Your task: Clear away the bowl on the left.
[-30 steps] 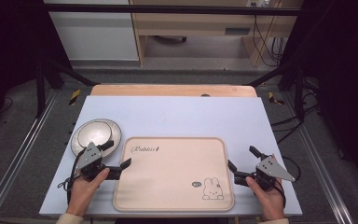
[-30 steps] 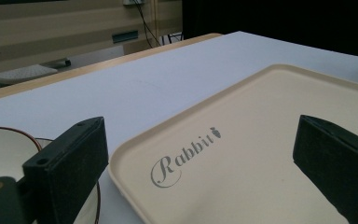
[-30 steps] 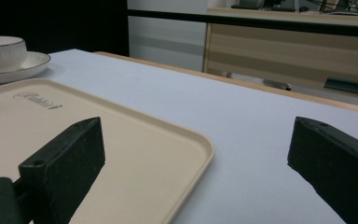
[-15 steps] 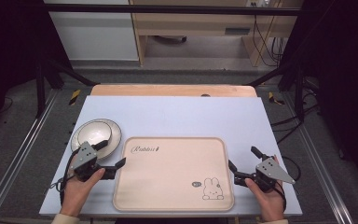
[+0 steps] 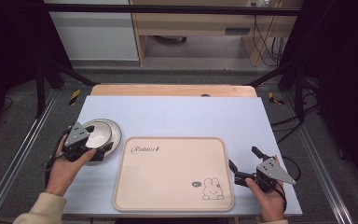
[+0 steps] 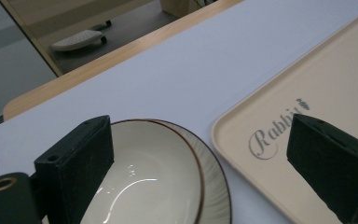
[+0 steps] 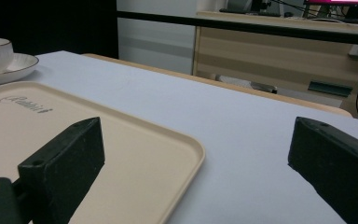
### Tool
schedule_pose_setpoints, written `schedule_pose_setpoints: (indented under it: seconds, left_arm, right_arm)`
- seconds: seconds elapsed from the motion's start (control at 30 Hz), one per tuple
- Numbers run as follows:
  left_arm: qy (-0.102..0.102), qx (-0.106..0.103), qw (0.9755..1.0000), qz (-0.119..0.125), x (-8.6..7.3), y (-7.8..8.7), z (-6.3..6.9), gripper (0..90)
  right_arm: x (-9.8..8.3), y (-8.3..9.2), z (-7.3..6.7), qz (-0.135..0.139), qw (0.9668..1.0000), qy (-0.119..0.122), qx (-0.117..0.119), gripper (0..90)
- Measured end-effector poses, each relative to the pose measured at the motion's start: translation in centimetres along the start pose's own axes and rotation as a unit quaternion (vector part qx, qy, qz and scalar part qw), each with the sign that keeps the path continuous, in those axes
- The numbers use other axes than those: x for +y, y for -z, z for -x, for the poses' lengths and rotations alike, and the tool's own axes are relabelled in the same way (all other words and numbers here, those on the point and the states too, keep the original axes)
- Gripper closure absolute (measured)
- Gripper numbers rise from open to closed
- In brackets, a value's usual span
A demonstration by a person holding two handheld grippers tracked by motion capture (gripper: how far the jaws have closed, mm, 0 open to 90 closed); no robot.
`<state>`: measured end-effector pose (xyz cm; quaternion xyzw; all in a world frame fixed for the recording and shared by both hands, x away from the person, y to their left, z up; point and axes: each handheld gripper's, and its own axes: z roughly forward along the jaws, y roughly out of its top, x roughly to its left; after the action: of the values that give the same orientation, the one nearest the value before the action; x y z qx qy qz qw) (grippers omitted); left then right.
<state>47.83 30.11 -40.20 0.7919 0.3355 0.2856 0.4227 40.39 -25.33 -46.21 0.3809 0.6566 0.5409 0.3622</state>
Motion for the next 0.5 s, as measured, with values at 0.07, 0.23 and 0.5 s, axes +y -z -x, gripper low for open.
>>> schedule_pose_setpoints:
  seconds: [0.07, 0.23, 0.5]
  left_arm:
    - [-0.011, 0.007, 0.9998, -0.016, 0.4, -0.1, -0.6, 7.2]
    - [-0.017, 0.023, 0.9986, -0.044, 1.0, -0.5, -2.1, 7.8]
    - [0.001, 0.039, 0.9978, -0.054, 1.2, -0.7, -3.8, 7.9]
  right_arm:
    - [0.0, 0.0, 0.0, 0.002, 1.0, -0.002, 0.0, 3.7]
    - [0.0, 0.1, 0.1, 0.003, 1.0, -0.004, 0.0, 3.7]
    - [0.0, 0.0, 0.0, 0.001, 1.0, -0.008, 0.0, 3.7]
